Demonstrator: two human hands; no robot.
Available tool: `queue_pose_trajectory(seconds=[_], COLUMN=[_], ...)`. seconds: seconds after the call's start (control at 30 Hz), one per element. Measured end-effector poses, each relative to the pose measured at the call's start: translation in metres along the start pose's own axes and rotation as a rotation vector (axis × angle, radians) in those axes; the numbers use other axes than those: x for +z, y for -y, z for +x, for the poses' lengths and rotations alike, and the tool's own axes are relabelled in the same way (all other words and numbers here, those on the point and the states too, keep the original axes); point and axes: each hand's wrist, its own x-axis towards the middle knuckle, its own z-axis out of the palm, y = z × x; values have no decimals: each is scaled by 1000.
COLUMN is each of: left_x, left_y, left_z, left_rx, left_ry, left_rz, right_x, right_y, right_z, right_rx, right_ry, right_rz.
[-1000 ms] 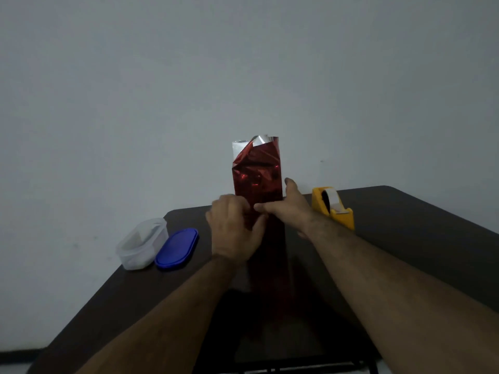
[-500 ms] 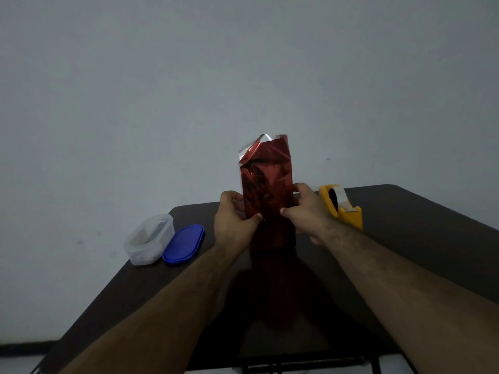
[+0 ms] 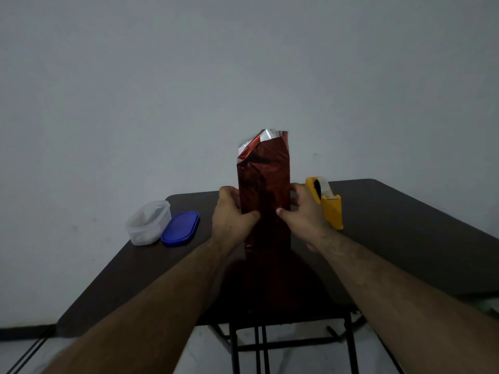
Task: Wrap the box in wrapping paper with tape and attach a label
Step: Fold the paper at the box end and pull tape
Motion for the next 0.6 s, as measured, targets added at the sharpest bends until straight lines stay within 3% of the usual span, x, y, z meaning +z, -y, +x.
queue_pose_trajectory(seconds=[0.23, 0.47, 0.6], left_x=[-6, -12, -8], left_y=[-5, -4, -6], left_z=[0, -1, 1], left_rx=[23, 107, 64], left_ry=[18, -72, -66], left_rz=[17, 67, 48], right_x=[-7, -17, -25], right_y=[-2, -9, -11], right_z=[0, 5, 6], right_rx=[23, 53, 65], right_ry=[31, 41, 89], right_rz=[-26, -24, -21])
